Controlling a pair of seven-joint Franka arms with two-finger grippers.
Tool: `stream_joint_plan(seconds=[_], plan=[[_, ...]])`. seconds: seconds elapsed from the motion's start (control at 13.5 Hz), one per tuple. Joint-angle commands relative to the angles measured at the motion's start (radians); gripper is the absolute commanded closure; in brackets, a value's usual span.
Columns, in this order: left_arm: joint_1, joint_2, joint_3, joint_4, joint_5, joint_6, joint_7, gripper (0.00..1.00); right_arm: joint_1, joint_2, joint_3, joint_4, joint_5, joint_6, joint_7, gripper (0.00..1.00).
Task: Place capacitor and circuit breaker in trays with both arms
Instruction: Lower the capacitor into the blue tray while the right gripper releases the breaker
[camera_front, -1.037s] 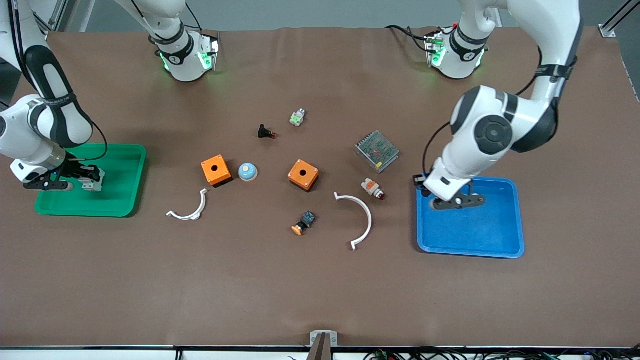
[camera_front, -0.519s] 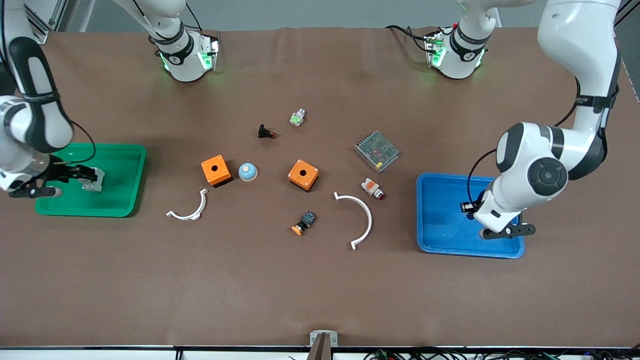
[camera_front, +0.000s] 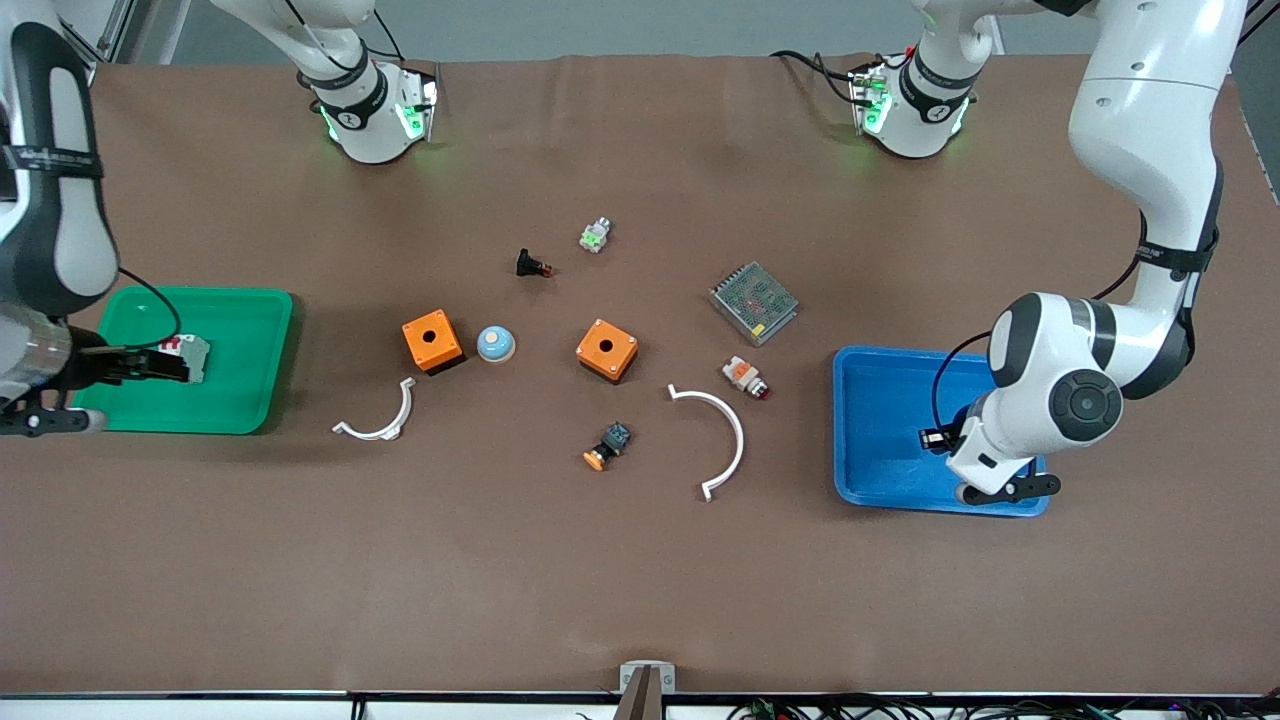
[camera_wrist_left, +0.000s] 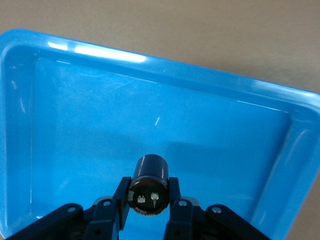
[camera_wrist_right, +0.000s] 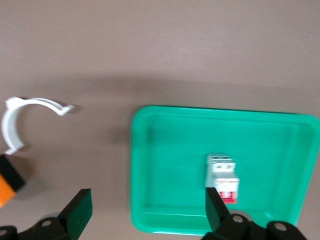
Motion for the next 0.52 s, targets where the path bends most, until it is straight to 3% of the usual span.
stream_joint_plan(seconds=[0.0, 0.44], plan=[[0.019, 0.024, -0.01, 0.01, 0.02, -0.009, 0.004, 0.86, 0.08, -0.067, -0.004, -0.004, -0.008, -0.072, 0.142, 0.0], [0.051, 0.036, -0.019, -0.034, 0.004, 0.008, 0.009, 0.84, 0.178, -0.17, -0.001, 0.001, -0.004, -0.182, 0.17, 0.0]])
